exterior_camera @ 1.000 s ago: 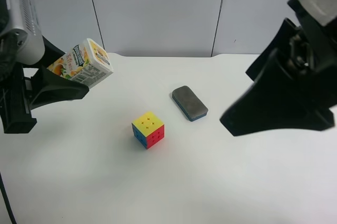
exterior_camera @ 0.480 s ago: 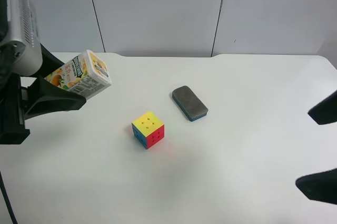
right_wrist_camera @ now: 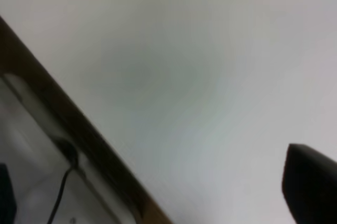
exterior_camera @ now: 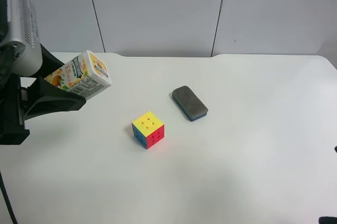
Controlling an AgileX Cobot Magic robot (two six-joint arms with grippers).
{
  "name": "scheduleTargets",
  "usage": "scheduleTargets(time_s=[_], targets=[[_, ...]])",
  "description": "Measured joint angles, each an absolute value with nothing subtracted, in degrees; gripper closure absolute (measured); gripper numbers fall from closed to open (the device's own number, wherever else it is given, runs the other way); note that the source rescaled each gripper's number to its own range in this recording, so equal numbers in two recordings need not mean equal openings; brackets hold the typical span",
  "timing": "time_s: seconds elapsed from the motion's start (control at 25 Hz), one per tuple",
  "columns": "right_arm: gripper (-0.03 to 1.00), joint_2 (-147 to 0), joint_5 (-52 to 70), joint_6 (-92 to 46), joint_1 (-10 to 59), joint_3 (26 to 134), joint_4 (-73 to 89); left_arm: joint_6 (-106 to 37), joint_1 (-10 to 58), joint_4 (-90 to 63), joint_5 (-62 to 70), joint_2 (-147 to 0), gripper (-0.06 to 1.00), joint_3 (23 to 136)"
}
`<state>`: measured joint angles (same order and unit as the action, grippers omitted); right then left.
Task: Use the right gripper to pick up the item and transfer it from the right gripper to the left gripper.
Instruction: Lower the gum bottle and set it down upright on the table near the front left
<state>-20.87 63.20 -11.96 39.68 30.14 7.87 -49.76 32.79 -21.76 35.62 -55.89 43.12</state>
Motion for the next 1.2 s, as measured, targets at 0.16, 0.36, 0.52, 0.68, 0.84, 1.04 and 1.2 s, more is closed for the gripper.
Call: scheduleTargets(time_s=[0.16,0.36,0.52,0.68,0.84,1.04,1.2], targets=[[-0.03,-17.0,62.2,-11.86,39.68,29.36,7.82,-49.76,32.79,-21.83,35.8,-55.89,0.94,43.12],[-0.03,-16.51,61.97,-11.8,39.68,29.36,7.81,-49.76,32.79,-21.83,35.82,-55.89,0.94,43.12],[-0.03,-16.51,61.97,-11.8,39.68,29.36,7.81,-49.76,32.79,-21.83,35.87,-55.89,0.94,43.12],[-0.03,-16.51,61.97,-11.8,39.68,29.36,7.81,-49.76,32.79,-21.83,35.88,-55.89,0.94,43.12],[-0.03,-14.42,61.85,-11.8,39.68,29.36,7.81,-49.76,32.79,-21.83,35.93,-55.89,0.94,43.12],[-0.03,-4.43,61.85,-11.8,36.71,29.36,7.87,-47.84,32.79,-21.83,35.93,-55.89,0.94,43.12],[-0.03,0.08,61.85,-11.8,29.28,29.36,8.11,-45.22,32.79,-21.83,35.93,-55.89,0.94,43.12]])
